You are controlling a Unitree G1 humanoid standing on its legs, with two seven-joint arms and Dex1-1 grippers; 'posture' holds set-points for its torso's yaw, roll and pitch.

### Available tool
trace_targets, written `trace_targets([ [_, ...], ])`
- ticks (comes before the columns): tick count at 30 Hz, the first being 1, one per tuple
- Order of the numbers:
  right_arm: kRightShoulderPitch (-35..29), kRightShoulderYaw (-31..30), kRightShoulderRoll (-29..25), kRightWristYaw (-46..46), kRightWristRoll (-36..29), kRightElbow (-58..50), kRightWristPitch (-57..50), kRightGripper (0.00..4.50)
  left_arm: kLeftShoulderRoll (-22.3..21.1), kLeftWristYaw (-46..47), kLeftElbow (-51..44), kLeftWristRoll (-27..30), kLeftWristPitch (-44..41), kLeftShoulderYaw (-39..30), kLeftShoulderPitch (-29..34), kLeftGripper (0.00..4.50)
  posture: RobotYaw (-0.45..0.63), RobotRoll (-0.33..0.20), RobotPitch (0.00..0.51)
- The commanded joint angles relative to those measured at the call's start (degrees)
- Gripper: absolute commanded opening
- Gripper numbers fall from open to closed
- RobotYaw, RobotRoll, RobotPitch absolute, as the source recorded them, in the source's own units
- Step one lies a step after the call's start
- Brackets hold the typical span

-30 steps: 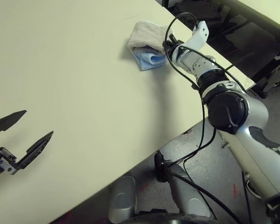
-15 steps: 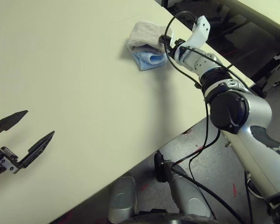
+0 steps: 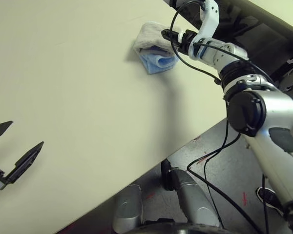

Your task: Fold the towel and set it aside.

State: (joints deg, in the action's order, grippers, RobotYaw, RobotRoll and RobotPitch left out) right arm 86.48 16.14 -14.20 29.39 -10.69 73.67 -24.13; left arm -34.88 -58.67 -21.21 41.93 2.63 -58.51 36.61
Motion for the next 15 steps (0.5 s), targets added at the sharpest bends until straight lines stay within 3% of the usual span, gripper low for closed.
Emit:
trace_targets([
  [1, 0.6, -4.4, -1.3, 2.9, 3.5, -2.4, 1.2, 4.48, 0.9, 0.0, 0.5, 0.9, 0.2, -2.0, 1.5, 4.50, 0.09, 0.000, 0.212],
  [6, 1.9, -8.7, -1.3, 5.0, 6.7, -5.1, 8.1, 4.48, 1.4, 0.2, 1.3, 0.7, 0.8, -2.2, 1.6, 4.50, 0.08, 0.000, 0.198],
  [10, 1.2, -7.0, 2.5, 12.1, 2.0, -10.1, 12.4, 4.48, 2.5, 1.8, 1.6, 0.8, 1.2, -2.4, 1.1, 4.50, 0.07, 0.000, 0.193],
  [15, -10.0, -9.2, 8.1, 22.4, -1.9, -20.9, 13.3, 4.48, 5.5, 3.7, 0.2, 0.1, 1.7, -0.5, 1.8, 4.50, 0.08, 0.000, 0.197],
])
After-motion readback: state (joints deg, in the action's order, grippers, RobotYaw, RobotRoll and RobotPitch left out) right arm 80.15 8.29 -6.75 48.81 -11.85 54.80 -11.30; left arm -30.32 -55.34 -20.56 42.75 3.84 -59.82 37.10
